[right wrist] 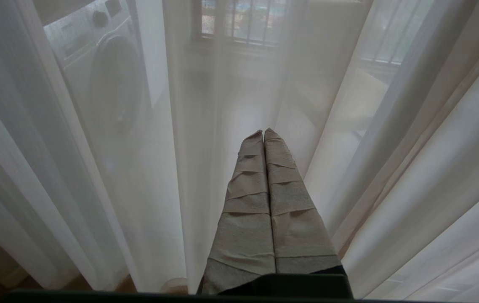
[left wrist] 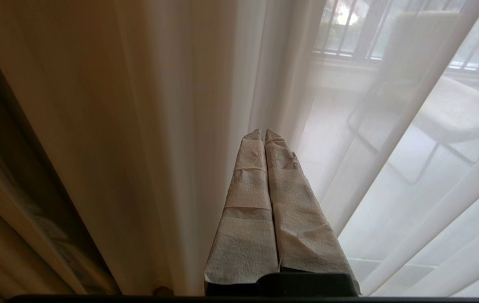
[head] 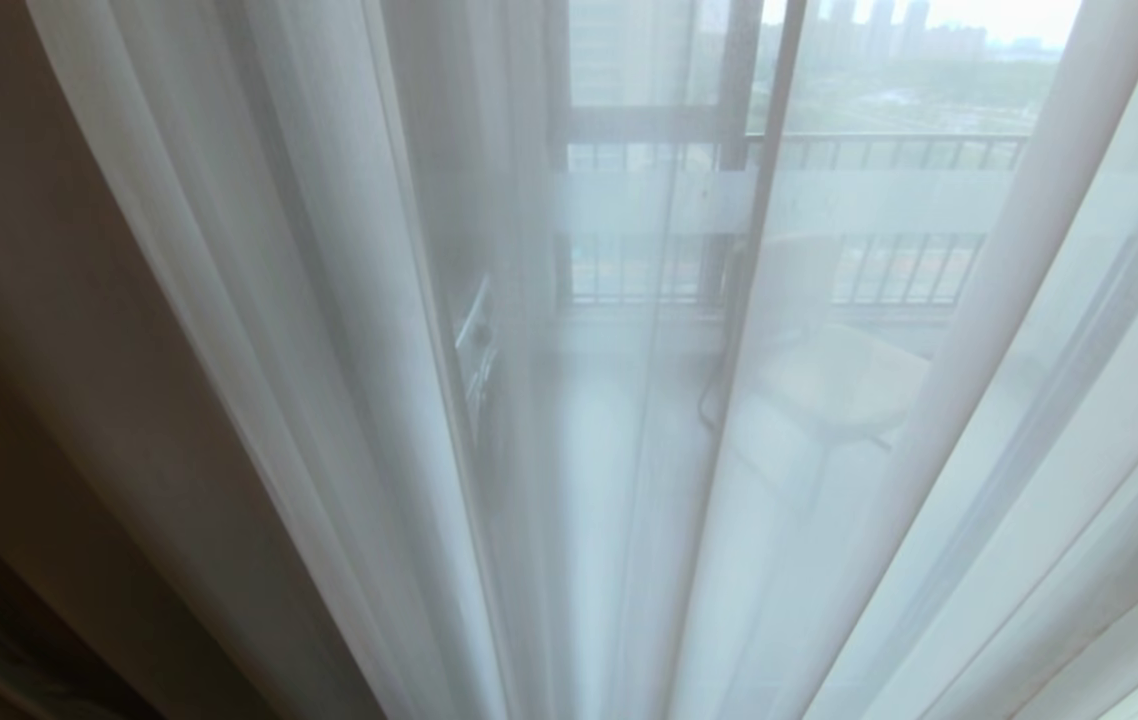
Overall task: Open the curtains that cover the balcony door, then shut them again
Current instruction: Close the outer curtains on both sides
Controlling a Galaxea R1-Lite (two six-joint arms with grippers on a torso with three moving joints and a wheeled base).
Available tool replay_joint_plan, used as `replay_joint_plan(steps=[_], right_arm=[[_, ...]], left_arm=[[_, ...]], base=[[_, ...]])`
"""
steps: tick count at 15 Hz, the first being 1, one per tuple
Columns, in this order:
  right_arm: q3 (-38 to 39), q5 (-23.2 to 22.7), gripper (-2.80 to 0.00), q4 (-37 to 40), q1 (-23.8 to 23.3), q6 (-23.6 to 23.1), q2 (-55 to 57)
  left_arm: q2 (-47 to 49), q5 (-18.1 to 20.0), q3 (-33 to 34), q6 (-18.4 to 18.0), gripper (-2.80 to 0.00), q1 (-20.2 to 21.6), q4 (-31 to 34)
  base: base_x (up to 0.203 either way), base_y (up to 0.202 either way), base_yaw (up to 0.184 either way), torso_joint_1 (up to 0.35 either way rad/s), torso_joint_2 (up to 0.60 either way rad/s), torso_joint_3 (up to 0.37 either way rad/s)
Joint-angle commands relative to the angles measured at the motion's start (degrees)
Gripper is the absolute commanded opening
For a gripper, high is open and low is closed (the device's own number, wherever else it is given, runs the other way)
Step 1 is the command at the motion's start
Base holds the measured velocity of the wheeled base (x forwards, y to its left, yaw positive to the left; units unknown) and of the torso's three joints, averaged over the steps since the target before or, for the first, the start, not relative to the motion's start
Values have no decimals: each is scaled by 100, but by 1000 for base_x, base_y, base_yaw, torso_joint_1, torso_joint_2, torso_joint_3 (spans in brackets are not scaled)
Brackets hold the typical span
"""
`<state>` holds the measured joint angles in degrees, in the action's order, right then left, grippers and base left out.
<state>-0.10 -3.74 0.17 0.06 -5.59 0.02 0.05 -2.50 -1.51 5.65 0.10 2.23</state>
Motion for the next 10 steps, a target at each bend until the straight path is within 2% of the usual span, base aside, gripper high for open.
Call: replay_joint_plan(steps=[1, 2, 4, 8, 10], right_arm=[[1, -4, -280, 0, 3, -4, -2], [1, -4, -280, 0, 3, -4, -2], [1, -4, -280, 0, 3, -4, -2], [1, -4, -280, 0, 3, -4, -2], [1, -4, -280, 0, 3, -4, -2]], left_arm=[[-5, -14, -12, -29, -280, 8, -3], [15, 5, -151, -29, -280, 8, 24], [451, -62, -948, -5, -280, 3, 177], [2490, -247, -2794, 7, -280, -58, 302], [3636, -804, -3876, -20, -280, -59, 321]], base=[[0, 0, 0, 0, 0, 0], [0, 0, 0, 0, 0, 0], [0, 0, 0, 0, 0, 0], [0, 0, 0, 0, 0, 0], [0, 0, 0, 0, 0, 0]])
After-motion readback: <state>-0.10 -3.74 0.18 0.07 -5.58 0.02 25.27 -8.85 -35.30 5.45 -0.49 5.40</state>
